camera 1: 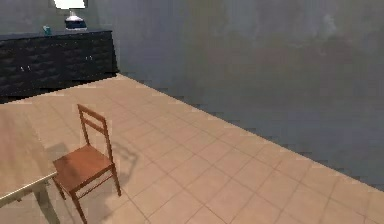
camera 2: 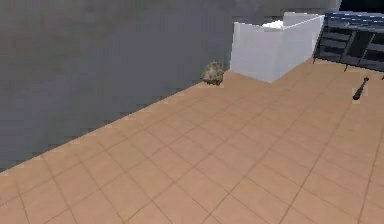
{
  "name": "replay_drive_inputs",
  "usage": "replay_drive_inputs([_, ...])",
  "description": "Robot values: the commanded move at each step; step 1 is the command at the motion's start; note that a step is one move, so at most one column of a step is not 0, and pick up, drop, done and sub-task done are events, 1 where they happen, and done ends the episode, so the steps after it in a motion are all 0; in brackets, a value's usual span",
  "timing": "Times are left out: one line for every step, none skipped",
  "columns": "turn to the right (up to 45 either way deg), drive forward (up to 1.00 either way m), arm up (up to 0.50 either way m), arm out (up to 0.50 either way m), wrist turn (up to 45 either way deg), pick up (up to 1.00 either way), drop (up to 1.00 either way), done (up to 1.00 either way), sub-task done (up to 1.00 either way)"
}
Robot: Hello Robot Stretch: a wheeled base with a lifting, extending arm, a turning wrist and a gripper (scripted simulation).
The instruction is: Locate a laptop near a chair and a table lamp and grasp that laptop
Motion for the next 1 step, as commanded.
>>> replay_drive_inputs([0.0,1.00,0.00,0.00,0.0,0.00,0.00,0.00,0.00])
